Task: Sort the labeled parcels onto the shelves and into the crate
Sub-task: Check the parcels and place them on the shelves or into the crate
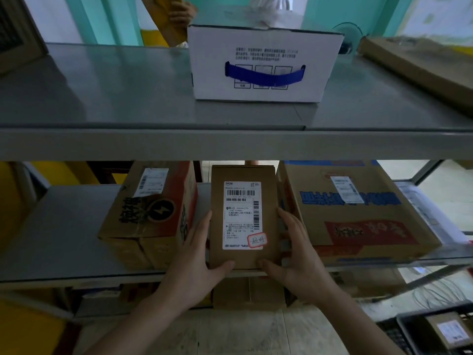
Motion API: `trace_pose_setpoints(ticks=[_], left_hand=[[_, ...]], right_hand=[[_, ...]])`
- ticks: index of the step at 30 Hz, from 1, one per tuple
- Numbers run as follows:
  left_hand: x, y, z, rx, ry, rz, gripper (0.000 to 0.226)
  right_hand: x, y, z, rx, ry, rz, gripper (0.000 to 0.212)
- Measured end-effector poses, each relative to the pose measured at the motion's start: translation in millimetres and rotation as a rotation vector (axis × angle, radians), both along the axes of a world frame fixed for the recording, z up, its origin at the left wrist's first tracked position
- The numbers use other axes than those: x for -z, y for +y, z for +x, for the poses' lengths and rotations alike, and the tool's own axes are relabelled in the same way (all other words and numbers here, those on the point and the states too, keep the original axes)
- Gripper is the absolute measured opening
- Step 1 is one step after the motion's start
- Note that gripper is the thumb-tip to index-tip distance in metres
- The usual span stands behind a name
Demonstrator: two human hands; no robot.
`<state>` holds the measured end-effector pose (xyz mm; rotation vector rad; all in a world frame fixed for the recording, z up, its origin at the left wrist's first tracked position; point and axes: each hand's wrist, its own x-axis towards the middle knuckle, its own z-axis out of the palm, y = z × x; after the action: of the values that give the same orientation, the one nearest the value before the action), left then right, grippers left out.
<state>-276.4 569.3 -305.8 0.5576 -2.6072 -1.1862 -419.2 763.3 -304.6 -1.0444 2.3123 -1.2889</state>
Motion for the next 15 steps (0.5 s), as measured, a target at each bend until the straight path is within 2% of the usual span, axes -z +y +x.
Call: trace_pose_setpoints(ticks=[15], left_hand=[[-15.7, 14.2, -3.5, 0.079, -0.033, 0.019, 0.109]], right_hand=[[-9.9, 31.0, 13.0, 0.085, -0.029, -0.061, 0.103]])
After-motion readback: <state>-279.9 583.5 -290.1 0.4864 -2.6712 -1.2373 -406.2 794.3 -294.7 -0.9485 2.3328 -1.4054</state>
